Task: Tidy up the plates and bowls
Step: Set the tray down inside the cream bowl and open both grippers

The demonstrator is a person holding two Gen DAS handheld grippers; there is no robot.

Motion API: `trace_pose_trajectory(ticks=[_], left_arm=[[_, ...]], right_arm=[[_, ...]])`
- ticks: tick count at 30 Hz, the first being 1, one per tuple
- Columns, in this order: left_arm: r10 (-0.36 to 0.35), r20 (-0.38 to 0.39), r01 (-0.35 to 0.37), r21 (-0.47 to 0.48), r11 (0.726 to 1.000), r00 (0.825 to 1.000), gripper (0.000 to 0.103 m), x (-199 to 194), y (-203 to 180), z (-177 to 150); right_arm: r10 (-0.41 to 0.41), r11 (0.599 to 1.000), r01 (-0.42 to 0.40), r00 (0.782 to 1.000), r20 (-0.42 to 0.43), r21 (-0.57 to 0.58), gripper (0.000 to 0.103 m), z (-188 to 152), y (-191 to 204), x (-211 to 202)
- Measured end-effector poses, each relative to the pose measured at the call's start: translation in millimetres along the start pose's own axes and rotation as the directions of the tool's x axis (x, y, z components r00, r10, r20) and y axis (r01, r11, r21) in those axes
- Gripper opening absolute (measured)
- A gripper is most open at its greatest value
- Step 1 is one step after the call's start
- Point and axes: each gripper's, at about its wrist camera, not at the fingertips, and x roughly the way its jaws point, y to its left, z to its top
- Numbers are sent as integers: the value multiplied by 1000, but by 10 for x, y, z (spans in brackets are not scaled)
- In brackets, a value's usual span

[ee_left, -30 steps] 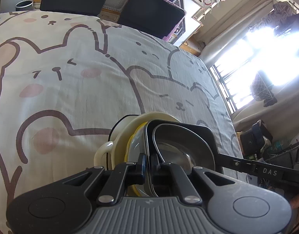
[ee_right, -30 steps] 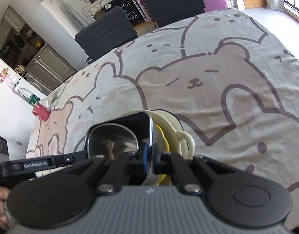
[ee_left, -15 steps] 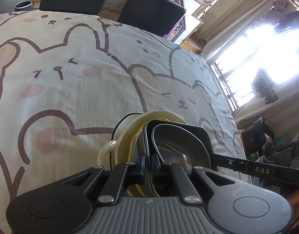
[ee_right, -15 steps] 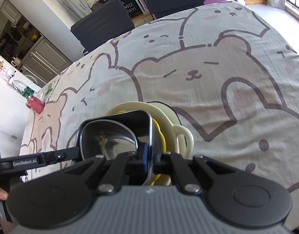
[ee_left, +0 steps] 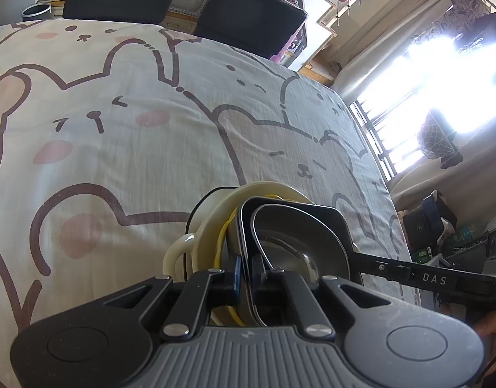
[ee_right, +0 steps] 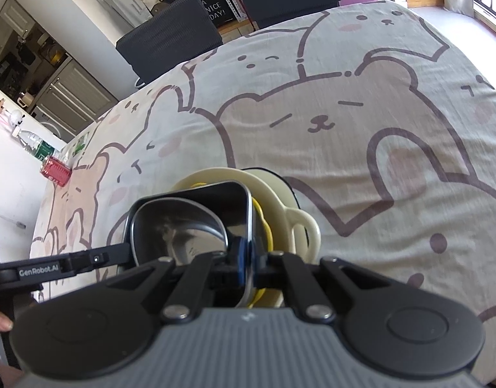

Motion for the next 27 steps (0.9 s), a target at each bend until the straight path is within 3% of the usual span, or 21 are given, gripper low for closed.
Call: trace_pose_trajectory(ticks=[6, 12, 15, 27], left_arm=[[-5, -17, 5, 0, 1000, 1000, 8, -10, -1, -14], [0, -29, 1, 36, 999, 1000, 25, -81, -7, -40], [-5, -24, 6, 37, 999, 1000, 39, -135, 10, -27], [34, 41, -37, 71, 997, 999, 91, -413, 3, 45]], right_arm=[[-24, 999, 24, 1000, -12, -26, 10, 15, 36, -12], [-33, 993, 37, 999, 39, -111, 21, 45, 122, -146], [-29, 992, 35, 998, 54, -123, 24, 71, 140, -183], [-81, 974, 109, 986, 145, -198, 54, 126, 212, -301]])
